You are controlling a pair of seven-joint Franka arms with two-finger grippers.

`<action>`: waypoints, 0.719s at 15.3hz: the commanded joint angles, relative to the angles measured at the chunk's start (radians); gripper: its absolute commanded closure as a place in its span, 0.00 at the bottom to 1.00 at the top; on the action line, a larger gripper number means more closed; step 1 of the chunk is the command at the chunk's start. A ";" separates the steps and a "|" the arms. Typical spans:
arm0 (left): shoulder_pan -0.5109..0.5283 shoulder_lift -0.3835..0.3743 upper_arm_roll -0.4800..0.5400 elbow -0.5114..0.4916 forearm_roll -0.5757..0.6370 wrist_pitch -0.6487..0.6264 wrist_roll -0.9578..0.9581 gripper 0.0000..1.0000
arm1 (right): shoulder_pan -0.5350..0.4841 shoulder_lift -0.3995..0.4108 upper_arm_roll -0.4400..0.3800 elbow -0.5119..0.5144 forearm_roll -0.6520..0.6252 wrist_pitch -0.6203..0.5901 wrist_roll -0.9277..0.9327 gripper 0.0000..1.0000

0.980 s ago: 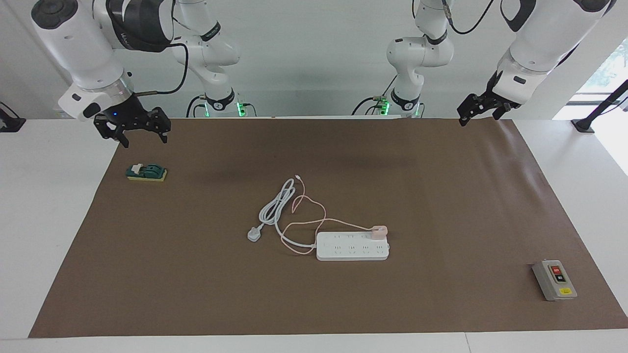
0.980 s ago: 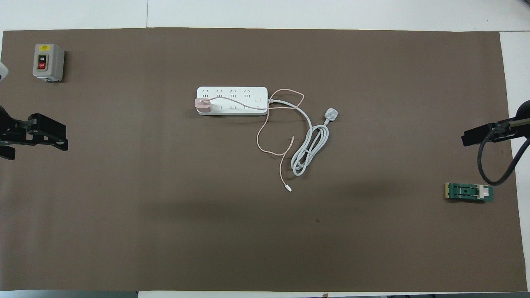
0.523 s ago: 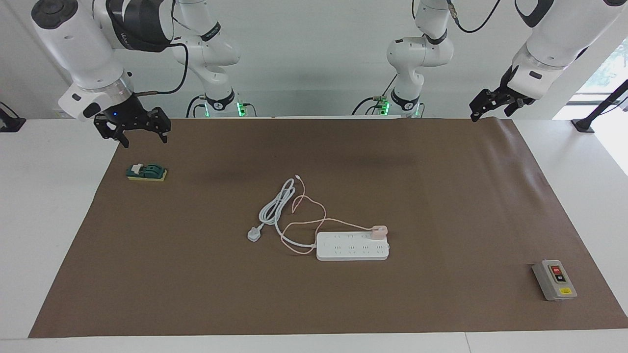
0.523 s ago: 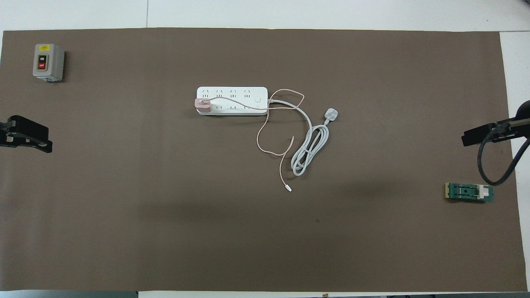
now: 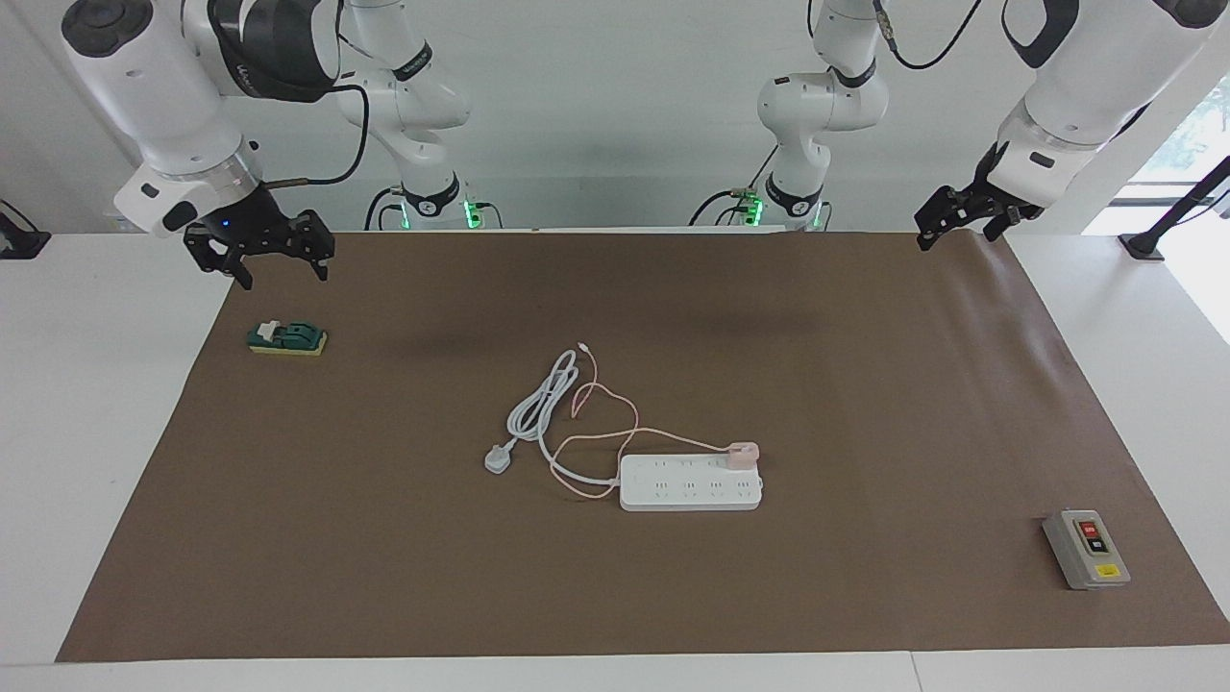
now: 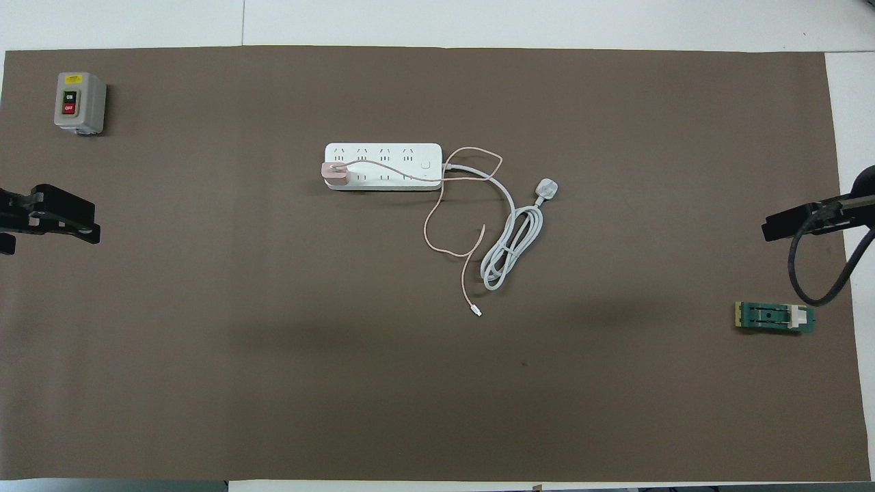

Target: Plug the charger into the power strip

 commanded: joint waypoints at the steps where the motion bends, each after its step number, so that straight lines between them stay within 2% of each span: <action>1: 0.010 -0.014 -0.002 -0.029 -0.008 0.030 0.073 0.00 | -0.013 -0.021 0.010 -0.023 -0.016 0.006 -0.012 0.00; 11: 0.010 -0.002 0.004 -0.066 -0.003 0.080 0.082 0.00 | -0.013 -0.021 0.010 -0.023 -0.016 0.005 -0.012 0.00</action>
